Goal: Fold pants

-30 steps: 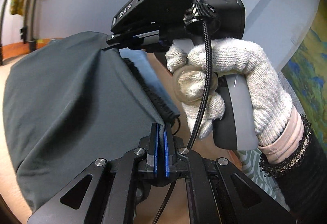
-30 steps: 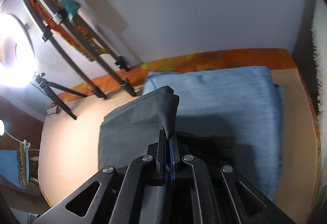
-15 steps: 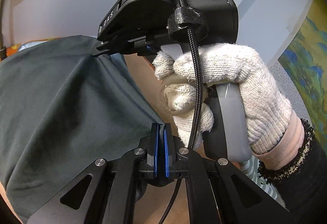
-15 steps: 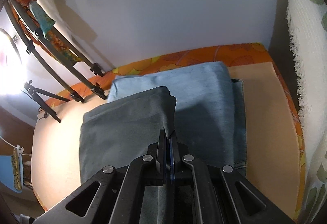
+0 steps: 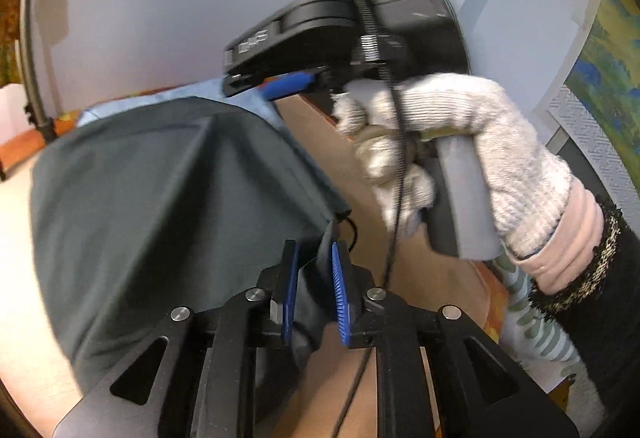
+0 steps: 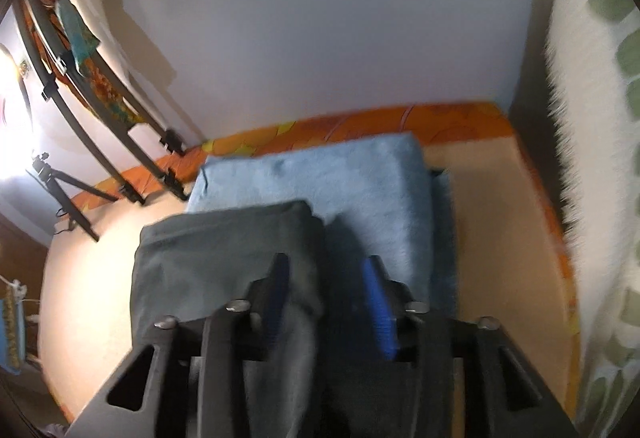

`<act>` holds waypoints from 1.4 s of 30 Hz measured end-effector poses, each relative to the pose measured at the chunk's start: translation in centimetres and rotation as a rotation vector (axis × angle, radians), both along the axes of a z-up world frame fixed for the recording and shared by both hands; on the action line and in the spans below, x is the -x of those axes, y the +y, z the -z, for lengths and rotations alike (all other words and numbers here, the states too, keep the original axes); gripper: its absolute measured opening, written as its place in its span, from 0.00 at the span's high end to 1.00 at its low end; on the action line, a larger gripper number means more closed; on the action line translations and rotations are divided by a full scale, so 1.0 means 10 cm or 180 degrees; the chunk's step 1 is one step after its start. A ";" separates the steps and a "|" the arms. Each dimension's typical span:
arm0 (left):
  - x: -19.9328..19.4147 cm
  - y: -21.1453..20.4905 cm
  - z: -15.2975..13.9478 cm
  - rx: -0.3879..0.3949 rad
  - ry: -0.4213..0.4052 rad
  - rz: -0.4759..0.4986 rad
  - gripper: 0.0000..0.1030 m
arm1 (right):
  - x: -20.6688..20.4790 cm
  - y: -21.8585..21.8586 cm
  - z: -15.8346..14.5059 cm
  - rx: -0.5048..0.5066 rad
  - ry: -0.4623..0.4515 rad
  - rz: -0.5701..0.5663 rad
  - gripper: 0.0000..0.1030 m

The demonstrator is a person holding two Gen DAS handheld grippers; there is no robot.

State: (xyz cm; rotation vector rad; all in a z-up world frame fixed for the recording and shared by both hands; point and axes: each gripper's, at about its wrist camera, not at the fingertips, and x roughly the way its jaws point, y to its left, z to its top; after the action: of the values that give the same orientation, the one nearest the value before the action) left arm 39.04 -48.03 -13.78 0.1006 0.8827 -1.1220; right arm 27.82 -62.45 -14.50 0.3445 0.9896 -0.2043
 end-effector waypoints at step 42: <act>-1.57 1.06 0.66 -0.0254 0.0494 -0.0530 0.64 | 1.02 2.49 0.57 -0.0602 0.0201 -0.0384 0.56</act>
State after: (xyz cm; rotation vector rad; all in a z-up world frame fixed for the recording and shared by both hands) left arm 54.78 -37.41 -20.41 0.0054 1.0551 -0.9482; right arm 17.61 -37.59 -20.16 0.4513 1.0918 -0.0118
